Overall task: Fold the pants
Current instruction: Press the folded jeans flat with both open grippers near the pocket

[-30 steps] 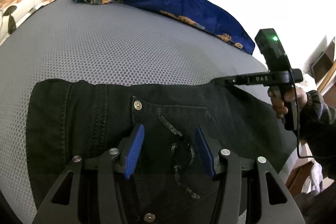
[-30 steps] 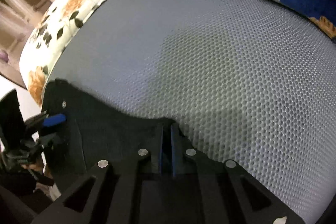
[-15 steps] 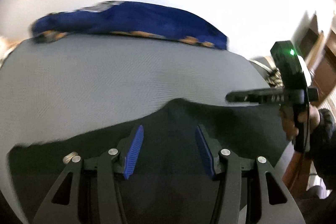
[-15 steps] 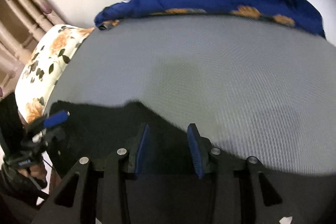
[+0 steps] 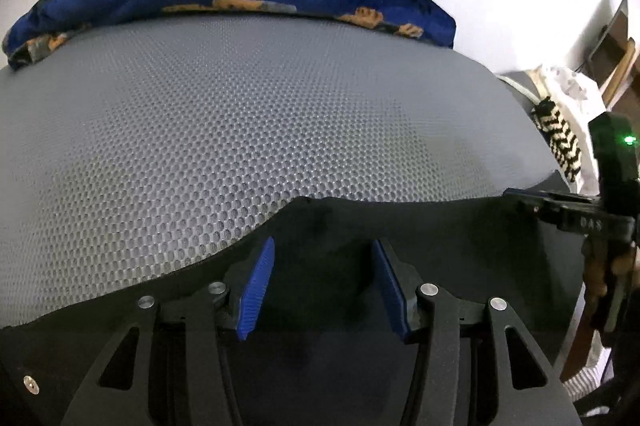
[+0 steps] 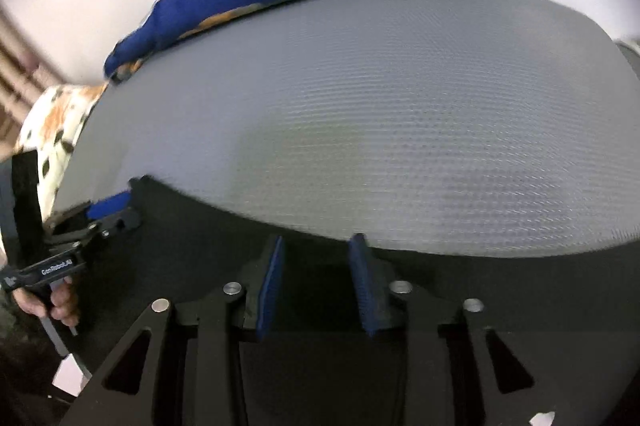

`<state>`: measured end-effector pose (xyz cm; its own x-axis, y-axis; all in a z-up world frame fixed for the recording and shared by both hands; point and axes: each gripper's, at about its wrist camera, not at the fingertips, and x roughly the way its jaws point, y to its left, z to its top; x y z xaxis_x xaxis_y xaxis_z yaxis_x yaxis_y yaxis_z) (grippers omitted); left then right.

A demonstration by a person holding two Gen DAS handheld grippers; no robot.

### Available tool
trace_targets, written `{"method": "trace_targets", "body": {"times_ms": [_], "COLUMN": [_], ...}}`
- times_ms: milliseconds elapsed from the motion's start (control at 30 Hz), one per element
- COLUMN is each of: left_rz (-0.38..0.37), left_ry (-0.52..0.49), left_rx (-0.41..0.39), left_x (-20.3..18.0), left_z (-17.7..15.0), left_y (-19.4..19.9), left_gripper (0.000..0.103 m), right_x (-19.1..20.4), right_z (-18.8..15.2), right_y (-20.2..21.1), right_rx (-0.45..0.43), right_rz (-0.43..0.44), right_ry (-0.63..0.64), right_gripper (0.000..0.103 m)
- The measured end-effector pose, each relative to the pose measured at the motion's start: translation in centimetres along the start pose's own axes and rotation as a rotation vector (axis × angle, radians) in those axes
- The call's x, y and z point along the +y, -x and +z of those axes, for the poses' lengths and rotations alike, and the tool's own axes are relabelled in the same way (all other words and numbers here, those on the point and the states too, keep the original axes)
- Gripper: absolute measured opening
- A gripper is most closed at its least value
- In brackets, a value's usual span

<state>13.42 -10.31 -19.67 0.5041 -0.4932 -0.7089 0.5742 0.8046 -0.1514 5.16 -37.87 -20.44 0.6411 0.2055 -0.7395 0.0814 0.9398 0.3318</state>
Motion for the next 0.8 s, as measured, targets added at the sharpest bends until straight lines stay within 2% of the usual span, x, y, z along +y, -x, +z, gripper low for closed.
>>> {"method": "trace_targets", "body": {"times_ms": [67,133,200,333,533,800], "left_rz": [0.028,0.05,0.036,0.011,-0.047,-0.113], "left_ry": [-0.025,-0.028,-0.011,-0.028,-0.085,-0.098], "left_rx": [0.003,0.005,-0.005,-0.036,-0.019,0.048], "left_x": [-0.5,-1.0,-1.5,-3.2,-6.9,-10.3], "left_z": [0.0,0.1,0.4,-0.1,-2.5,-4.3], "left_y": [0.0,0.1,0.5,2.4,3.9,2.9], "left_gripper": [0.052,0.052,0.052,0.052,0.058,0.058], "right_x": [-1.4,-1.9,-2.5,-4.9,-11.8,-22.9], "right_z": [0.0,0.0,0.0,-0.7,-3.0,-8.2], "right_y": [0.4,1.2,2.5,5.3,9.9,15.2], "right_rx": [-0.002,-0.014,-0.036,-0.071,-0.073,-0.042], "right_rz": [0.013,0.035,0.035,0.036,-0.026,-0.017], "right_ry": [-0.038,-0.053,-0.062,-0.087,-0.198,-0.408], "right_gripper": [0.014,0.022,0.028,0.028,0.034,0.034]}}
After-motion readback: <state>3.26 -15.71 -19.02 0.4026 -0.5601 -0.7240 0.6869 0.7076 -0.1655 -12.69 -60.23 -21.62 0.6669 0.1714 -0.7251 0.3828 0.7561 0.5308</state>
